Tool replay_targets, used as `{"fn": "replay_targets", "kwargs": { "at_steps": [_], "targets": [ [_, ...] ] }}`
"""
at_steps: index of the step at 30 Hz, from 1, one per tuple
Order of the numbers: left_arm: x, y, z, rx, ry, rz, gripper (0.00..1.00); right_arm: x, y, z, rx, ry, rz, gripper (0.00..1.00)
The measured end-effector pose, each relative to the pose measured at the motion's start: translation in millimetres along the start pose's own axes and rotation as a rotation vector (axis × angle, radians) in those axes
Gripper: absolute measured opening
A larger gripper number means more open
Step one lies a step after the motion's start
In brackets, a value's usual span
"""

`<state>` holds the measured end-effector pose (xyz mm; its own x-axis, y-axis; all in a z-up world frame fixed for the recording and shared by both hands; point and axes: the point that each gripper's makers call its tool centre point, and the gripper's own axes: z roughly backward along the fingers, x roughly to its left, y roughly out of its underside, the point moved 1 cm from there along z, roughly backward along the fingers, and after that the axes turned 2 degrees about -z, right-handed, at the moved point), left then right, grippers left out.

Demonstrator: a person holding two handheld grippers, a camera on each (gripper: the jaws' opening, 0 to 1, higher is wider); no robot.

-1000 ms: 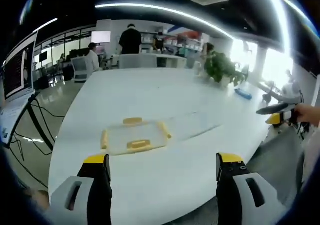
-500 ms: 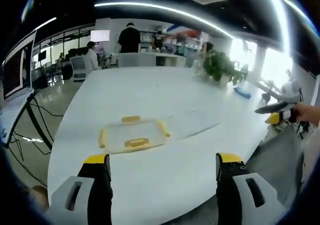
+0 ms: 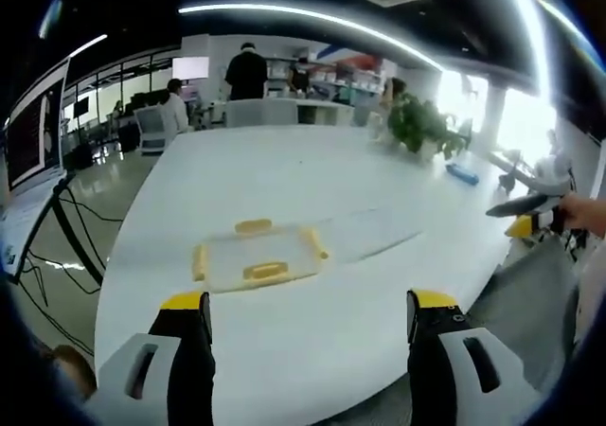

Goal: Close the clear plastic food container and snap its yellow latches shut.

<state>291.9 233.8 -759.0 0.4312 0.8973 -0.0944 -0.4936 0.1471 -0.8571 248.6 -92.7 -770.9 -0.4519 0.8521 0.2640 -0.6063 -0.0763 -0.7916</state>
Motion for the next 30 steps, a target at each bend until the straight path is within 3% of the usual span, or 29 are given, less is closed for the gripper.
{"fn": "replay_targets", "kwargs": {
  "at_steps": [30],
  "targets": [
    [7.3,5.4,-9,0.033,0.024,0.009,0.83,5,-5.2,-17,0.031,-0.024,0.004,0.77]
  ]
}}
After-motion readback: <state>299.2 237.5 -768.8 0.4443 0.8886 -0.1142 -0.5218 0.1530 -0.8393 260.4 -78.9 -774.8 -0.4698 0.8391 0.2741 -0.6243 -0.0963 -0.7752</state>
